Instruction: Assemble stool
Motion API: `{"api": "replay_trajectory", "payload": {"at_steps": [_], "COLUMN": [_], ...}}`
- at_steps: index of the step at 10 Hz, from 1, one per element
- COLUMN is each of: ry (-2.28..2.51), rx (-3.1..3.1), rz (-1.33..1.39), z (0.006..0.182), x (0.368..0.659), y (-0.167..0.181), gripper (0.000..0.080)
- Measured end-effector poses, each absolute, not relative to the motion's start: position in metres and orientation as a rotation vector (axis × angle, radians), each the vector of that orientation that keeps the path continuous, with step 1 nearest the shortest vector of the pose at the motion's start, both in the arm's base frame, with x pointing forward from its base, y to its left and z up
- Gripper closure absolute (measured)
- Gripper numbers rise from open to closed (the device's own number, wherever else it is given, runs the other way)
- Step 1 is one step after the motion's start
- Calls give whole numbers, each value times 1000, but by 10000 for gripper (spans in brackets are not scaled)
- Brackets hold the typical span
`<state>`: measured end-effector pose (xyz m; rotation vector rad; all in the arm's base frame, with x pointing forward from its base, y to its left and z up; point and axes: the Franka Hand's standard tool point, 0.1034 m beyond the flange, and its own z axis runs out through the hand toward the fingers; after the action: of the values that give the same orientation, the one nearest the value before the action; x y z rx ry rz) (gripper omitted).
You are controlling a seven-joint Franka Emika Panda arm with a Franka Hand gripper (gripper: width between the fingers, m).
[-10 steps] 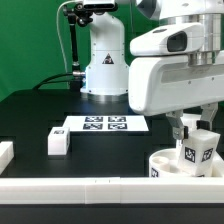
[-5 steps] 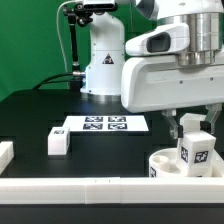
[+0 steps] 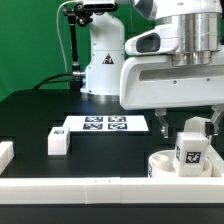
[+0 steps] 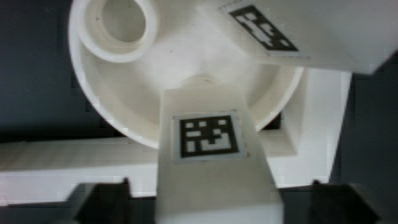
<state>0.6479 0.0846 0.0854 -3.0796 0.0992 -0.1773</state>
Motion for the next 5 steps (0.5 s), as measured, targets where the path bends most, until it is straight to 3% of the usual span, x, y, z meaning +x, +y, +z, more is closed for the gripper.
{"api": "replay_trajectory", "payload": {"at_steps": [1,2,5], "ry": [99,99,62], "rx": [-3080,-3080,-3098], "rz": [-177,-177,-176], "z": [85,85,99], "x": [648,648,635], "y": [85,85,53], "gripper": [271,172,151]}}
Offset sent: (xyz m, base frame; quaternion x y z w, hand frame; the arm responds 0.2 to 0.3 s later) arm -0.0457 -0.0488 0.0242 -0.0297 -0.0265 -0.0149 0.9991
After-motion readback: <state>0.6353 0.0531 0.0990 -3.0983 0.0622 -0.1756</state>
